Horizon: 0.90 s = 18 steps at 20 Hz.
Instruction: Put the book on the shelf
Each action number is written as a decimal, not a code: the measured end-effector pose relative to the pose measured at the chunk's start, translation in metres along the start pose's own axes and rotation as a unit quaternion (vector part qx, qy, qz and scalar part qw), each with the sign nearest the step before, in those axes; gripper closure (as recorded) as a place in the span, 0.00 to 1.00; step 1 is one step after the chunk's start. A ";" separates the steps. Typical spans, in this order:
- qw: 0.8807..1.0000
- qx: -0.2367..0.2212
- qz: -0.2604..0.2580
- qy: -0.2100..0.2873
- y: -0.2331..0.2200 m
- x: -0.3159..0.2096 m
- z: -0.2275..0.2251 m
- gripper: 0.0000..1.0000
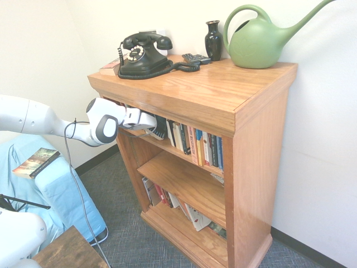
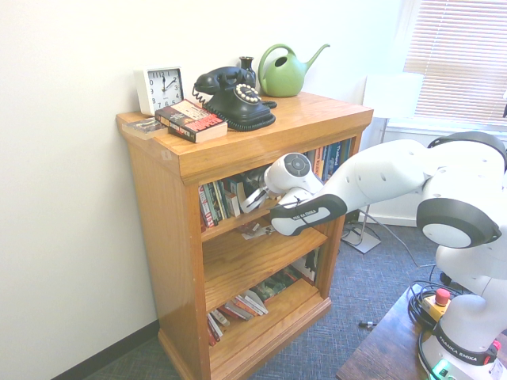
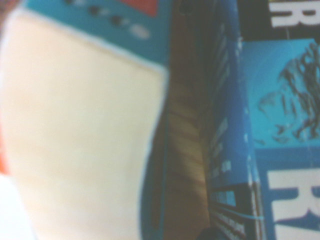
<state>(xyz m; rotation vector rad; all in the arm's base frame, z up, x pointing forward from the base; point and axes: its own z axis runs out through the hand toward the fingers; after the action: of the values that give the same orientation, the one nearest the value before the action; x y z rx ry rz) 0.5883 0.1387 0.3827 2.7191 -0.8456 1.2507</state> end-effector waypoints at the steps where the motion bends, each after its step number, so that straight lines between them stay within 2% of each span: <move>1: 1.000 0.000 0.002 0.000 0.000 0.001 0.001 0.00; 13: 1.000 0.003 0.011 -0.001 -0.003 0.001 -0.002 0.00; 18: 1.000 -0.007 -0.012 -0.005 0.006 -0.004 -0.024 0.00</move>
<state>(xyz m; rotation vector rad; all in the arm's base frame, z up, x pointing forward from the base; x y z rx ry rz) 0.5667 0.1408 0.3949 2.7179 -0.8157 1.2243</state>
